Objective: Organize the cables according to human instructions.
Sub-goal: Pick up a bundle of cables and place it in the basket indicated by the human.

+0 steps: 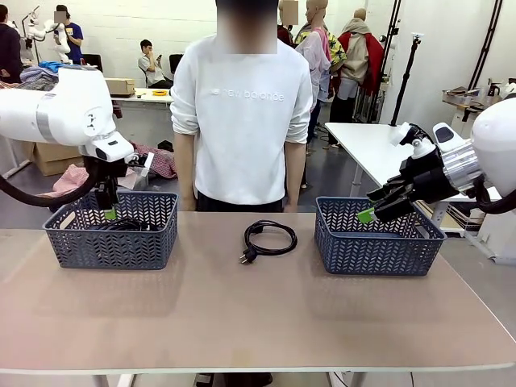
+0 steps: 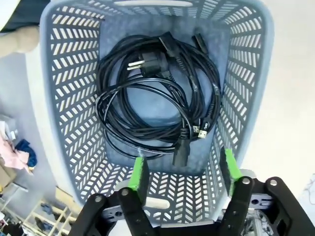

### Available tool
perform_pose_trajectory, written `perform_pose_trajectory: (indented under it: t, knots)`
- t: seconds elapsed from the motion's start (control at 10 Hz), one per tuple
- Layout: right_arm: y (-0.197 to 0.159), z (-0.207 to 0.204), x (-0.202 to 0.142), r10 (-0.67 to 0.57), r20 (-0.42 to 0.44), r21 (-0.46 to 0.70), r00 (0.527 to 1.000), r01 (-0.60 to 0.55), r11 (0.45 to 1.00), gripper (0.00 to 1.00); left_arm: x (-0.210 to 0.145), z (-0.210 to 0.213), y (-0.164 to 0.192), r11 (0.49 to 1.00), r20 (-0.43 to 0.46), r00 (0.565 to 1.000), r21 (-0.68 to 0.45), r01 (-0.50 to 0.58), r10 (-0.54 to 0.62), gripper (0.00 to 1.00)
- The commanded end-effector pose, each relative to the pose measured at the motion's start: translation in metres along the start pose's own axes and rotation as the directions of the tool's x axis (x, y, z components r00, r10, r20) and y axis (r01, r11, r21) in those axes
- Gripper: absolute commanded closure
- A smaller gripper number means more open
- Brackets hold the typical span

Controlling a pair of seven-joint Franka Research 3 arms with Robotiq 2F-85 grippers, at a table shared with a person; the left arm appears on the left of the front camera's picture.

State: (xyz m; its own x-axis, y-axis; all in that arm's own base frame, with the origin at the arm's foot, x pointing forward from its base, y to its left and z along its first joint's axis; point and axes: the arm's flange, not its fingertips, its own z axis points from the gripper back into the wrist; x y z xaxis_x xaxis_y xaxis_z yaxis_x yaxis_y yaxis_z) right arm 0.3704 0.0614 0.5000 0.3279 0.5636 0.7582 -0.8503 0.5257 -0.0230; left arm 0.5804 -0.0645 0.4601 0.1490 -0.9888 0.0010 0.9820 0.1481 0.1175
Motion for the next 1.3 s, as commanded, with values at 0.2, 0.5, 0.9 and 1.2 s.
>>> perform_pose_trajectory:
  t: [0.2, 0.5, 0.9, 1.2]
  knots:
    - [-0.004, -0.002, 0.0, 0.014, 0.029, 0.018, 0.999, -0.015, 1.0, 0.0, -0.003, 0.007, 0.001, 1.0, 0.029, 1.0, -0.027, -0.007, 0.008, 0.0]
    - [-0.004, -0.002, 0.0, 0.014, 0.029, 0.018, 0.999, -0.015, 1.0, 0.0, -0.007, 0.01, -0.001, 0.997, 0.04, 0.996, -0.012, -0.074, 0.074, 0.0]
    - [-0.004, -0.002, 0.0, 0.014, 0.029, 0.018, 0.999, -0.015, 1.0, 0.0, 0.0, 0.005, 0.0, 1.0, 0.019, 1.0, -0.015, -0.015, 0.015, 0.0]
    - [-0.004, -0.002, 0.0, 0.014, 0.029, 0.018, 0.999, -0.015, 1.0, 0.0, 0.03, 0.023, -0.013, 0.997, 0.095, 0.993, 0.012, -0.071, 0.069, 0.0]
